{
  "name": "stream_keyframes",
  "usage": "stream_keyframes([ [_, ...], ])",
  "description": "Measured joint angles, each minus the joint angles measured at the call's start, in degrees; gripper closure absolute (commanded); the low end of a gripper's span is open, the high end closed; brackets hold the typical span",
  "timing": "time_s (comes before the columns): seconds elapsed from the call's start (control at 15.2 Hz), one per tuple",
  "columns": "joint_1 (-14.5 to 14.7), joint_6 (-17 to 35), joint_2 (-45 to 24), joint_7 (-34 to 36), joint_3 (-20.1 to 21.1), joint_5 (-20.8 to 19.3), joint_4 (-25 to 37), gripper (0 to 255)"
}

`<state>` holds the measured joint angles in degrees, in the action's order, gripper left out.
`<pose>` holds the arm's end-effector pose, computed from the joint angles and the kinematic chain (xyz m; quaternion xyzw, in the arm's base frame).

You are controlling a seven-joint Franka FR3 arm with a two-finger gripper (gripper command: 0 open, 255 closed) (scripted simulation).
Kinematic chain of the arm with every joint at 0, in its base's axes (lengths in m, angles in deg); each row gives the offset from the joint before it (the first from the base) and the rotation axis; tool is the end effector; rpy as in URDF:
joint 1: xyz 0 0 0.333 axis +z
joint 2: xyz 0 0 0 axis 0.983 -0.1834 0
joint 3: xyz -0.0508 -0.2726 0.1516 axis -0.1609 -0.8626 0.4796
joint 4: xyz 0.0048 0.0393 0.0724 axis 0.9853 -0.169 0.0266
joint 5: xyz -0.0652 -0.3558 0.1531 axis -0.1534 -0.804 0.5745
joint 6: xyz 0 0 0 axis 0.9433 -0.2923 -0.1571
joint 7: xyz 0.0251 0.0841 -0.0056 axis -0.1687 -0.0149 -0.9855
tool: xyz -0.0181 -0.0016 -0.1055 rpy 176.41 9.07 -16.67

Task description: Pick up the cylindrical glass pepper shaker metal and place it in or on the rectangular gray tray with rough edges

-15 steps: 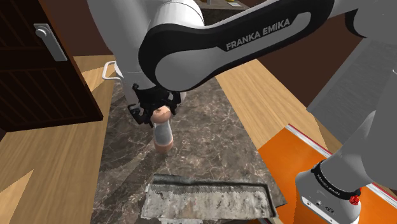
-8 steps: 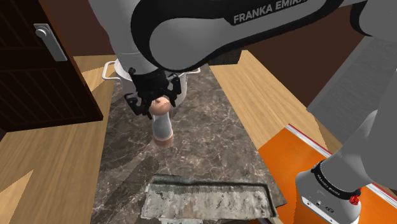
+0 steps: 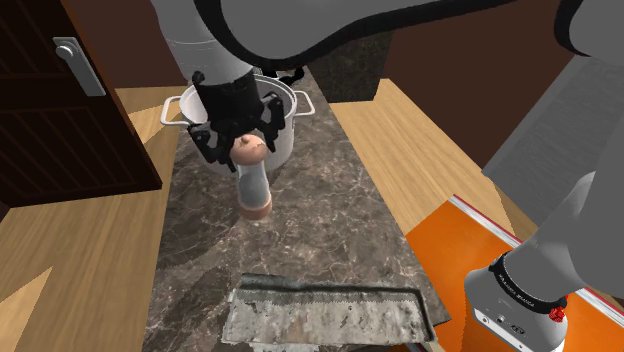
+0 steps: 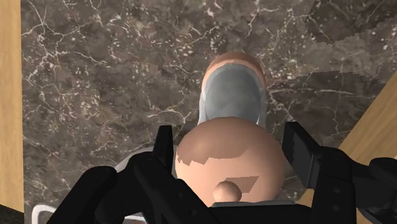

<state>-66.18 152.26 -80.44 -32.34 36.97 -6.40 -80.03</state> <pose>0.4540 0.4412 0.4980 0.9956 -0.0291 0.0158 0.0871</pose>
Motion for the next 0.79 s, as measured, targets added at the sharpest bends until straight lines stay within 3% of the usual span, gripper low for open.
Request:
stream_keyframes([
  [0.2,0.2,-2.0,0.6,-0.2,0.2,0.4,1.5,255],
  [0.79,-2.1,-1.4,18.7,0.1,3.2,11.8,-13.2,255],
])
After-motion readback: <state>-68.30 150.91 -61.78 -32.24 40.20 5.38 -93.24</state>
